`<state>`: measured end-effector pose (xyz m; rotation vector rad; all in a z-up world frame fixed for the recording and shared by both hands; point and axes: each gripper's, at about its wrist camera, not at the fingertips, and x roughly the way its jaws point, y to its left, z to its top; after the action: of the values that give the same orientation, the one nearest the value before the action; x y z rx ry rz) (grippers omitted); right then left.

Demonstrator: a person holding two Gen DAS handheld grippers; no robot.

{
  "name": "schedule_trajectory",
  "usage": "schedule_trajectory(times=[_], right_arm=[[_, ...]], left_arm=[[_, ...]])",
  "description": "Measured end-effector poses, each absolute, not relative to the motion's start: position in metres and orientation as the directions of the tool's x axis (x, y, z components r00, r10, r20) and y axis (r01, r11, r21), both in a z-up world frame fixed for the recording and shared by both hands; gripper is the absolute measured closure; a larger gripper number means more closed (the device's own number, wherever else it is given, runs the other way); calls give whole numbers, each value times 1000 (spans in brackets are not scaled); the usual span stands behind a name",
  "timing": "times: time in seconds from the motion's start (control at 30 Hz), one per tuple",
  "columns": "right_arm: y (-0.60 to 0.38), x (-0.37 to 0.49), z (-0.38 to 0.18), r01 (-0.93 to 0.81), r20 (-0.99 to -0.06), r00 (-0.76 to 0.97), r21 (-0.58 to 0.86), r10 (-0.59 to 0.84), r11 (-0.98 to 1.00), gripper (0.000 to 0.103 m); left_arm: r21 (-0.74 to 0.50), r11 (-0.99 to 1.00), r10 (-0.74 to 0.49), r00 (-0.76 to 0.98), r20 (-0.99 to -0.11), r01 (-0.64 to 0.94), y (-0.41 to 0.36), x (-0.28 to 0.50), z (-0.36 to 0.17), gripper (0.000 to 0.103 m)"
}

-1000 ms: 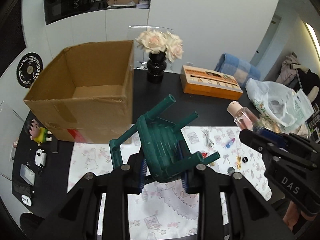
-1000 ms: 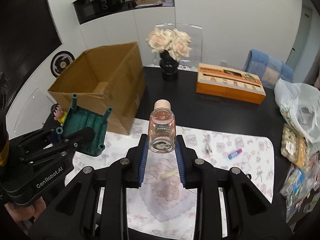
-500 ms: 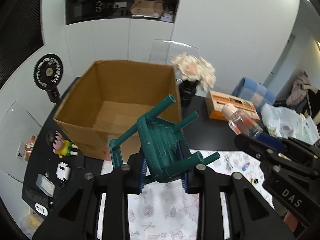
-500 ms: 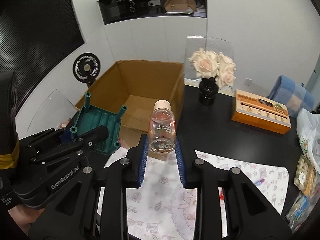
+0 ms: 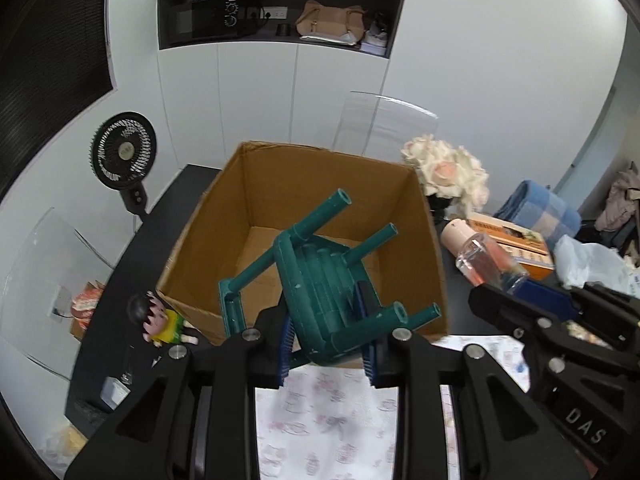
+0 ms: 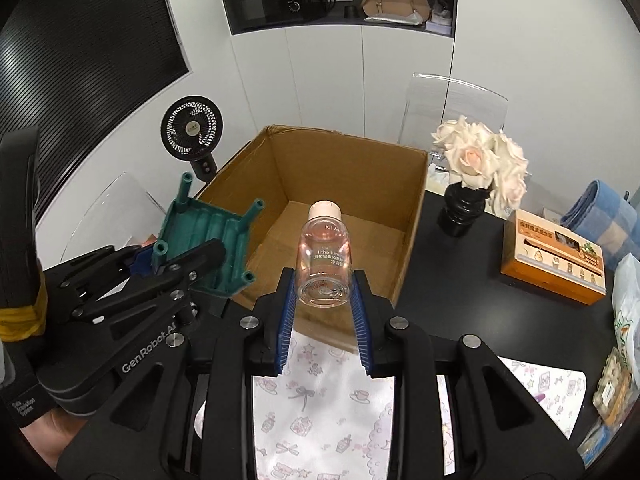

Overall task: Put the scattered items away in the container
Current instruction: 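Carry the green chair and pink bottle with both grippers over the cardboard box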

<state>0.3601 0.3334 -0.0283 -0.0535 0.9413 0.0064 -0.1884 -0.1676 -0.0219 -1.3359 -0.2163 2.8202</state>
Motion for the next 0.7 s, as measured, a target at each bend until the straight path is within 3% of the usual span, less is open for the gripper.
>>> schedule_trajectory(times=[0.7], right_arm=[[337,445,-93,-28,-878,477,-42,-24,999,75]], left_arm=[[-145,-976,33,-541,-841,165,-228,-257,-80,75]])
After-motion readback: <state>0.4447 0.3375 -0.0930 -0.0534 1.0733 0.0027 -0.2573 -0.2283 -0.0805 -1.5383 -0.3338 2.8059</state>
